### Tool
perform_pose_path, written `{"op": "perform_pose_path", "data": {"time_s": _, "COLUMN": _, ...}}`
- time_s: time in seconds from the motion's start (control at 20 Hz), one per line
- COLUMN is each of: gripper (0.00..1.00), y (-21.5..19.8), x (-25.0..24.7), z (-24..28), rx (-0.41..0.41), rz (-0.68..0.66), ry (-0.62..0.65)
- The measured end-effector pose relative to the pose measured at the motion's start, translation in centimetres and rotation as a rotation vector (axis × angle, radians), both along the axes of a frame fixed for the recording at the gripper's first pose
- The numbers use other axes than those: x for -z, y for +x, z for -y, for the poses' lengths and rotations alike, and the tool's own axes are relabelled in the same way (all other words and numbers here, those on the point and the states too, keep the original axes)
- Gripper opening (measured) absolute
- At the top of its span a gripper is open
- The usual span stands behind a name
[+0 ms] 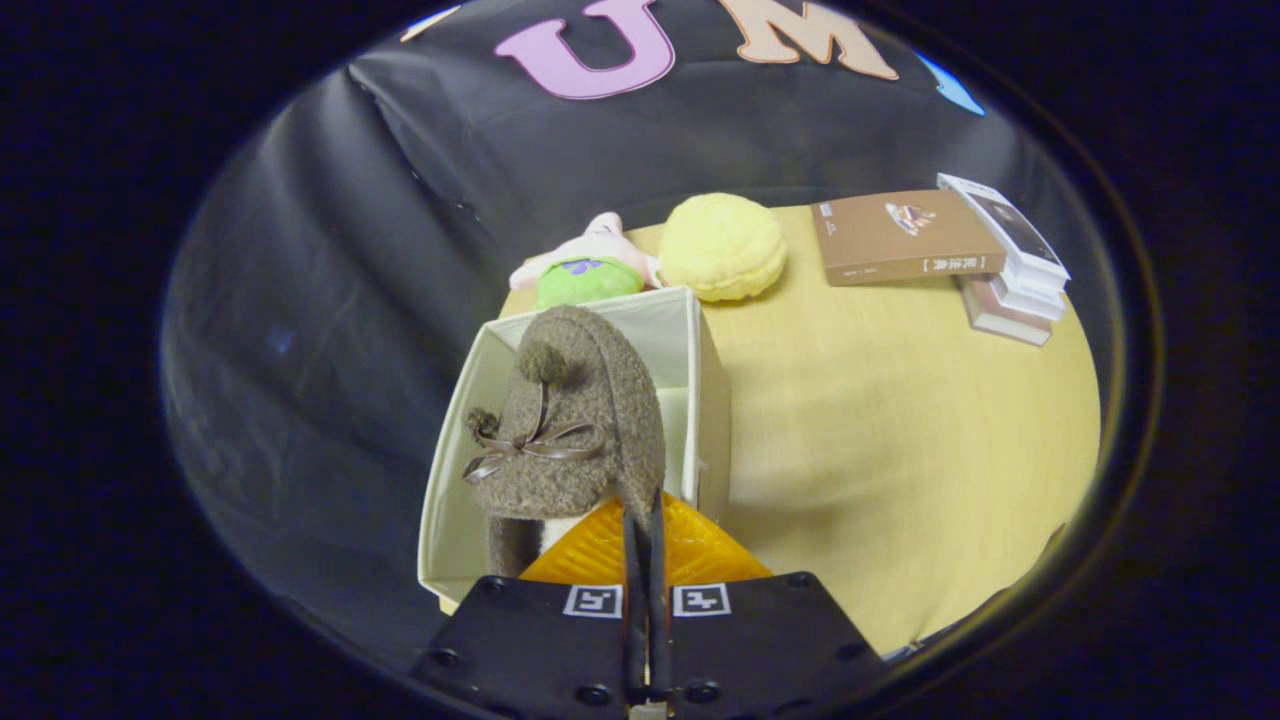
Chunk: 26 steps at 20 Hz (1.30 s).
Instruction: Open the storage box then place both shoes into the box .Put the left shoe in first, then the right shoe, with the right side of both shoes facing outward in a uniform manner.
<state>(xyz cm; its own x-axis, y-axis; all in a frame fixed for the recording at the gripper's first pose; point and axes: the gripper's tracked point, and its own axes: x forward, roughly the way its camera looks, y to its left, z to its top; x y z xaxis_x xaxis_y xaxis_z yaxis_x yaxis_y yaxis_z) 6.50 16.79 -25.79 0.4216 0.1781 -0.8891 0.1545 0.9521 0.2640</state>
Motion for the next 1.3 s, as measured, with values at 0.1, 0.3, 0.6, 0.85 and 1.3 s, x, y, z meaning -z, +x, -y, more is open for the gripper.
{"op": "perform_pose_path", "data": {"time_s": 0.1, "gripper": 0.07, "y": 0.3, "x": 0.0, "z": -0.2, "rx": 0.01, "rz": 0.007, "ry": -0.037}}
{"op": "perform_pose_path", "data": {"time_s": 0.3, "gripper": 0.33, "y": 0.7, "x": -0.7, "z": -0.4, "rx": -0.009, "rz": 0.052, "ry": -0.091}}
{"op": "perform_pose_path", "data": {"time_s": 0.6, "gripper": 0.84, "y": 1.2, "x": -4.4, "z": -1.6, "rx": -0.047, "rz": 0.174, "ry": -0.021}}
{"op": "perform_pose_path", "data": {"time_s": 0.85, "gripper": 1.0, "y": 1.3, "x": -10.0, "z": -0.7, "rx": -0.101, "rz": 0.36, "ry": 0.013}}
{"op": "perform_pose_path", "data": {"time_s": 1.3, "gripper": 1.0, "y": -1.3, "x": -19.2, "z": 8.1, "rx": -0.115, "rz": 0.698, "ry": -0.135}}
